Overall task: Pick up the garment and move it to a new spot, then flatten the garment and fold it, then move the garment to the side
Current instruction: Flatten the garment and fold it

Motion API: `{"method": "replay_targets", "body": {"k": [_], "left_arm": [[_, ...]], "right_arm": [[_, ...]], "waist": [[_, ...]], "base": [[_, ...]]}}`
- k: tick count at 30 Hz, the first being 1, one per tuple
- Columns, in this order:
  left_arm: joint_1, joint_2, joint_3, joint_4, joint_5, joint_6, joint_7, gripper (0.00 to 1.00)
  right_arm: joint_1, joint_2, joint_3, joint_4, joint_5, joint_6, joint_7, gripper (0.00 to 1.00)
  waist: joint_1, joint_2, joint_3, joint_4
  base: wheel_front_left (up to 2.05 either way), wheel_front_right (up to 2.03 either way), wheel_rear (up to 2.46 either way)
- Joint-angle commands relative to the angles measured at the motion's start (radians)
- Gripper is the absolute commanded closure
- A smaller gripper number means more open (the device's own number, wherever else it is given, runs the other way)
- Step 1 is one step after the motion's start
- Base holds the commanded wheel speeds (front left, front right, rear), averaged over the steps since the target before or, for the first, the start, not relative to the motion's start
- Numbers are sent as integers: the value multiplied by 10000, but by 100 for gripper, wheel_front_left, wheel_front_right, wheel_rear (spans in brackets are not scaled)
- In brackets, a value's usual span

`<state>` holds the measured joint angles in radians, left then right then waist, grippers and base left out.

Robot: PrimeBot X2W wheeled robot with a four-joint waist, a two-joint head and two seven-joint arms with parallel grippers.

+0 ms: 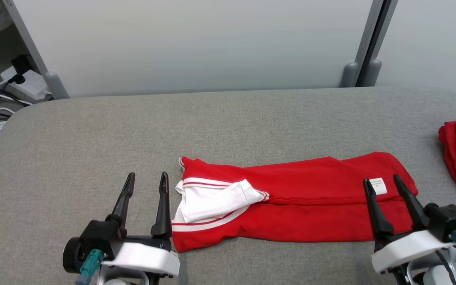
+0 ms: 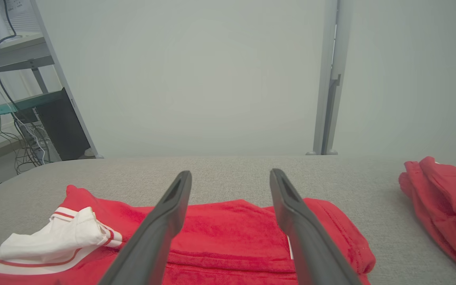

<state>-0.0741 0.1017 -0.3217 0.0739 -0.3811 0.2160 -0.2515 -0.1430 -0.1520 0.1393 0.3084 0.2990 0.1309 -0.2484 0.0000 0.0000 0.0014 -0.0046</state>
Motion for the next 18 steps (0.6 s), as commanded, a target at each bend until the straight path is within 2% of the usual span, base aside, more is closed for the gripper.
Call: {"method": "replay_targets", "body": {"k": [1, 7, 18], "left_arm": [[-118, -29, 503, -373, 364, -180, -102, 0], [545, -345, 854, -566, 1623, -512, -102, 0], [1634, -506, 1198, -695, 2315, -647, -102, 0]], "right_arm": [[12, -36, 161, -414, -92, -2, -133, 0], [826, 66, -158, -1068, -47, -2, -133, 0], [2027, 227, -441, -1560, -43, -2, -133, 0]], "waist": [[0, 0, -71, -40], [0, 0, -308, -39], [0, 0, -895, -76]], "base": [[0, 0, 0], [0, 0, 0], [0, 0, 0]]}}
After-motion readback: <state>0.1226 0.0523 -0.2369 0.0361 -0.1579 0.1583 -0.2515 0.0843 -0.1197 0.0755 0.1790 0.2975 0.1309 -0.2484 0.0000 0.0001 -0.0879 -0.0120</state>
